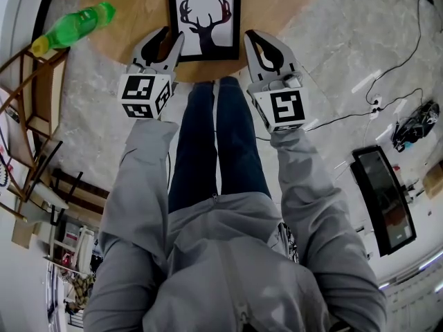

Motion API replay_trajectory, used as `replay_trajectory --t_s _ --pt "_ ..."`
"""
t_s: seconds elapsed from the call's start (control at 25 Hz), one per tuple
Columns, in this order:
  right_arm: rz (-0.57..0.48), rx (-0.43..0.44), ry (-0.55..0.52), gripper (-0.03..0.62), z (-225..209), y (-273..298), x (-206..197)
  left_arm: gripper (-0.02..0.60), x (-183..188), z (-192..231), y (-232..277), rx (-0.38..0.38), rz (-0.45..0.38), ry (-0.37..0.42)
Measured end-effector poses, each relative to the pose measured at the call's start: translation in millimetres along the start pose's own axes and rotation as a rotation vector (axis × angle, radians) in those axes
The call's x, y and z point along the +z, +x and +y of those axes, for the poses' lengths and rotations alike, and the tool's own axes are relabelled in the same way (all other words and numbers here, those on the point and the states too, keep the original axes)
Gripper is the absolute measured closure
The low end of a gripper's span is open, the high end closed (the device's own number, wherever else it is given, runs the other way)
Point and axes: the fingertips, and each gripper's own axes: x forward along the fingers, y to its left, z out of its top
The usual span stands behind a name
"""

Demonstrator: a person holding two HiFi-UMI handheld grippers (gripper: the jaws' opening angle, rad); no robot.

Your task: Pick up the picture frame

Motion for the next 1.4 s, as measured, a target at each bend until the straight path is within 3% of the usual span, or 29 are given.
replay_trajectory --t_s 0.28,0.48,0.88,1.4 --pt "0.001 -0.016 0.012 0.565 -7 -9 -4 0.459 -11 3 11 0.063 0.086 0.010" --pt "0.006 -0.026 0.026 0.565 -13 -14 -8 0.462 -13 3 15 0.101 0.100 -0.002" --pt "0.049 -0.046 0.056 0.565 0 -10 -22 0.463 -12 4 16 0.068 0.106 0.020" --pt "0.110 -0.079 0.127 0.563 -16 -6 -47 0.462 -10 -10 28 0.034 0.120 0.050"
